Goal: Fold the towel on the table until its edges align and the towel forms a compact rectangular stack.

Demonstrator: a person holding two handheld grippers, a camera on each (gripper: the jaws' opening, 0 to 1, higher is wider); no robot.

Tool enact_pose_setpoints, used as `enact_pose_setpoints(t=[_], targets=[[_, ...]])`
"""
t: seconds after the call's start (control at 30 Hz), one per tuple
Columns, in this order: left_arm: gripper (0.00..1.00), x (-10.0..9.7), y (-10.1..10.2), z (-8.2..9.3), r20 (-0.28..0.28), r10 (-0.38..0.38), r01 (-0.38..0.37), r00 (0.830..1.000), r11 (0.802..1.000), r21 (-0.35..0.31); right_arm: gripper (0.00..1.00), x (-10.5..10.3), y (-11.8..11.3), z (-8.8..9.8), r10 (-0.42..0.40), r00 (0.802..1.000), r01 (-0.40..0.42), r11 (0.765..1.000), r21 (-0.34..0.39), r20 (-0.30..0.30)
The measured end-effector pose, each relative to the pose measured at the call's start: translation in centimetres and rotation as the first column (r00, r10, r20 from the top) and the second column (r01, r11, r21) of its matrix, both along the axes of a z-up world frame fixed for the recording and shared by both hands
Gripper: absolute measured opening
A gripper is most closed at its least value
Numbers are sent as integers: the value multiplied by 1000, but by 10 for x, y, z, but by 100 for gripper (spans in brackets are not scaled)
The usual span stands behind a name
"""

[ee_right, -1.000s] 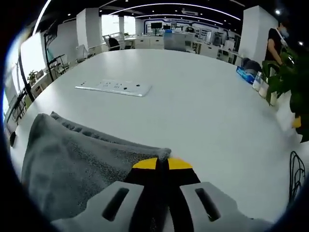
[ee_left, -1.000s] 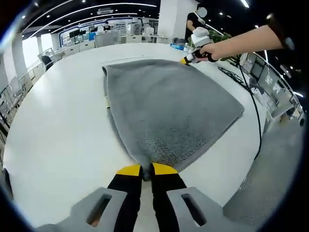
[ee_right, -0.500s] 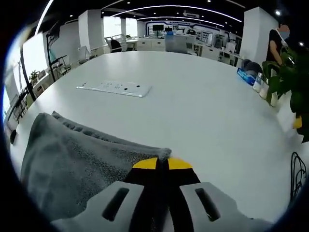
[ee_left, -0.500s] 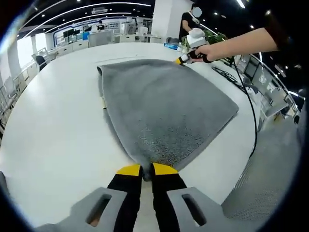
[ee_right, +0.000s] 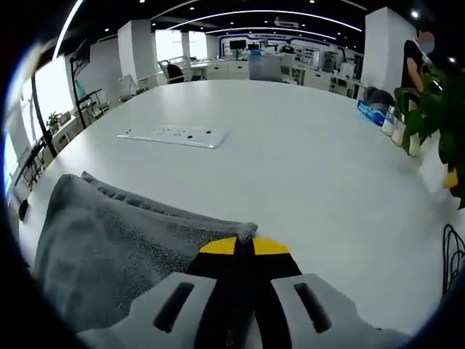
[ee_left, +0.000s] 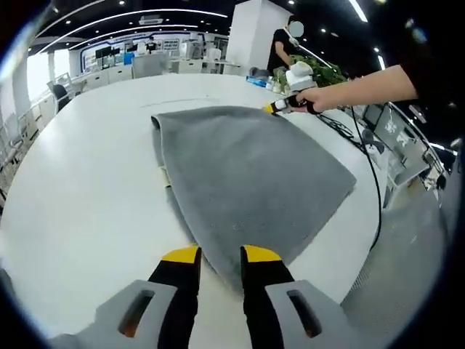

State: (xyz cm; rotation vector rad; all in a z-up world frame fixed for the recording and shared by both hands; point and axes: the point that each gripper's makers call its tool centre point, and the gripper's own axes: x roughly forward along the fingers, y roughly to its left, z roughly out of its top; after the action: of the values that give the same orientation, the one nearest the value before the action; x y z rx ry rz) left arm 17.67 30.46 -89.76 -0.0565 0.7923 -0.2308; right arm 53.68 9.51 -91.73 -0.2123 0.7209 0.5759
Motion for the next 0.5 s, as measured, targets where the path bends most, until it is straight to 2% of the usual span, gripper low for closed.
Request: enact_pose_setpoints(t=[0.17, 0.37, 0.5], targets=[[25, 36, 10, 6, 46, 24, -24, 999, 1000, 0, 4, 0, 0, 0, -11, 1000, 11, 1000, 13, -8], [26, 83, 20, 14, 91, -11, 8, 996, 999, 37, 4, 1, 0, -1, -12, 1000, 12, 1000, 7, -14], [26, 110, 38, 19, 117, 9, -15, 993, 999, 51, 4, 1, 0, -1, -8, 1000, 8, 1000, 7, -15]])
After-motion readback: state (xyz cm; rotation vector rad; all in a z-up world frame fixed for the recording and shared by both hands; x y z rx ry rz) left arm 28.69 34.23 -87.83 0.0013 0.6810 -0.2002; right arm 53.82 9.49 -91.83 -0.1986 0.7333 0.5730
